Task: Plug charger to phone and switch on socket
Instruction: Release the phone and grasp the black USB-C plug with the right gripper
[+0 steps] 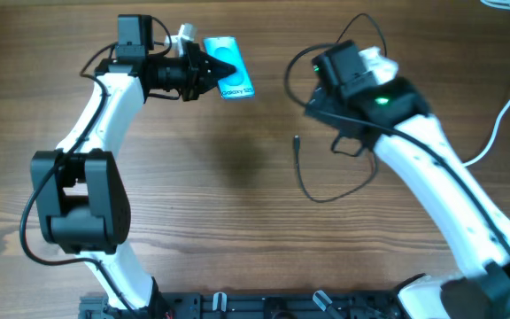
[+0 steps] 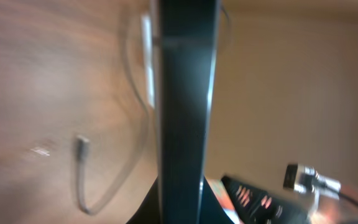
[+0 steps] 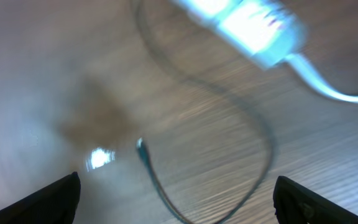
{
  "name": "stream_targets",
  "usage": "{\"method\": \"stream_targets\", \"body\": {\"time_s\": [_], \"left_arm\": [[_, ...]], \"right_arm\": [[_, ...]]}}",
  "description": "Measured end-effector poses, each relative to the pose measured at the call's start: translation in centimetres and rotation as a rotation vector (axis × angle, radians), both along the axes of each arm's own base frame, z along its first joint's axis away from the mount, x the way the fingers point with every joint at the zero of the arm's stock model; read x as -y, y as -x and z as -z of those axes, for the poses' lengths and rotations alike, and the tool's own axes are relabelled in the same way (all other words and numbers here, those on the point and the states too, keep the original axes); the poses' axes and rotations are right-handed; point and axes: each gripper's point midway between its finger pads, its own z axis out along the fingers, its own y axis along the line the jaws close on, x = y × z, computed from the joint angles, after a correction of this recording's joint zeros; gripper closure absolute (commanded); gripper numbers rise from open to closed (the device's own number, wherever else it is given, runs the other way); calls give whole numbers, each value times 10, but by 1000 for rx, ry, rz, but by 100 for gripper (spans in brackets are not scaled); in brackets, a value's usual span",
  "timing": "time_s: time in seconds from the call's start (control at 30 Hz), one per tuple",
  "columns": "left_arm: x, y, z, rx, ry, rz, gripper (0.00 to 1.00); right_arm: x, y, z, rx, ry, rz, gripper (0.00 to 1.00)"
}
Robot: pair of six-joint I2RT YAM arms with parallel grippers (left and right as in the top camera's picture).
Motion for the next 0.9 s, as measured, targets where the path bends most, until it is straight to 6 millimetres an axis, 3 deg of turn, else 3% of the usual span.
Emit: {"method": "stream_targets", "body": {"time_s": [0.13,0.23,0.3,0.37,0.4,0.53,0.67,0.87,0.9], "left_arm": [[-38,3,39,-144,-201,-144,96],[-73,5,58,-201,-314,-224,96],[-91,5,65,-208,-366,-256,96],[-109,7,72,-212,-416,-279,96],[-115,7,73,-205,-433,-282,96],[-120,7,76,-180,-469,-267,96],[-119,8,76,-169,-475,-257,96],[-114,8,76,-163,-480,-244,96],[-113,8,76,-163,-480,-241,96]], "right_arm": [[-28,10,74,-207,-13,-220,0],[-41,11,107,-289,-40,-278,0],[-48,11,120,-320,-51,-329,9],[-54,13,137,-359,-54,-370,39],[-55,14,145,-379,-55,-376,47],[-55,18,175,-450,-42,-393,48],[-56,18,185,-466,-39,-395,59],[-61,11,193,-446,-52,-395,62],[-61,11,193,-446,-52,-393,70]]}}
